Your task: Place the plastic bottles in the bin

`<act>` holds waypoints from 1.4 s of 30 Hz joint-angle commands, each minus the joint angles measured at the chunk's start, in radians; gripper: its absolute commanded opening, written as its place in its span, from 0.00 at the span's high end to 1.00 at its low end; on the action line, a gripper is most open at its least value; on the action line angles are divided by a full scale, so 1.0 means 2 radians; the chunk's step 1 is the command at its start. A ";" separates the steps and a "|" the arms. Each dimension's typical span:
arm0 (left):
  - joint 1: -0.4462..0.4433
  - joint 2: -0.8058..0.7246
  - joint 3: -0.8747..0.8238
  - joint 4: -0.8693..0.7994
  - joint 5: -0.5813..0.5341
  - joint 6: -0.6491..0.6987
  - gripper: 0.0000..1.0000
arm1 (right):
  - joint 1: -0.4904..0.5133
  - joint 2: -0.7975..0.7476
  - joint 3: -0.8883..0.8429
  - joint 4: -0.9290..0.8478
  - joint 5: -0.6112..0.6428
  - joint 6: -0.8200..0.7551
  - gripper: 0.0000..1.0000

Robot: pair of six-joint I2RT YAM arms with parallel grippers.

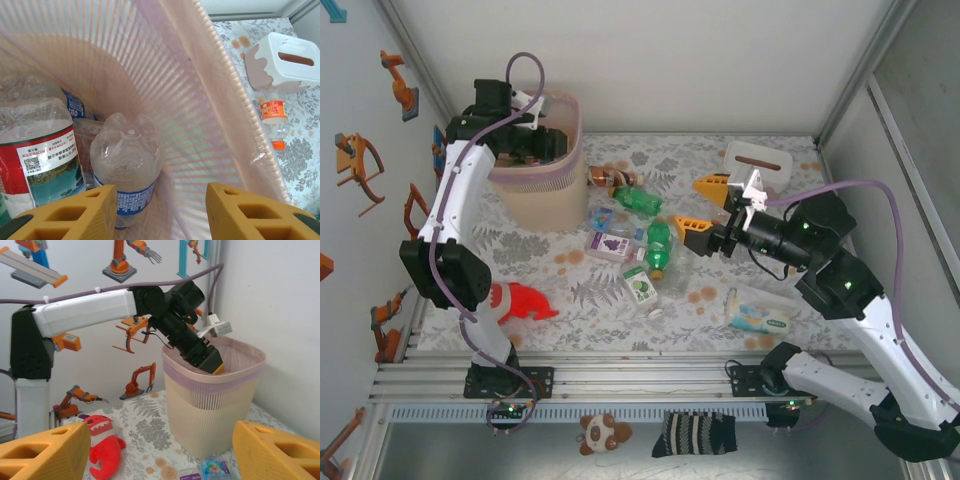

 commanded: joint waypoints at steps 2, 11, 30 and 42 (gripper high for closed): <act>-0.010 -0.027 -0.011 0.026 0.003 0.000 0.51 | 0.001 0.011 0.016 -0.035 0.088 0.000 0.26; -0.010 -0.106 -0.068 0.091 -0.014 -0.017 0.48 | -0.001 0.091 0.057 -0.132 0.267 0.030 0.25; -0.011 -0.277 -0.223 0.201 0.031 -0.080 0.47 | -0.180 0.304 0.077 -0.176 0.232 0.175 0.32; -0.027 -0.317 -0.278 0.224 0.042 -0.099 0.46 | -0.258 0.468 0.126 -0.160 0.179 0.194 0.20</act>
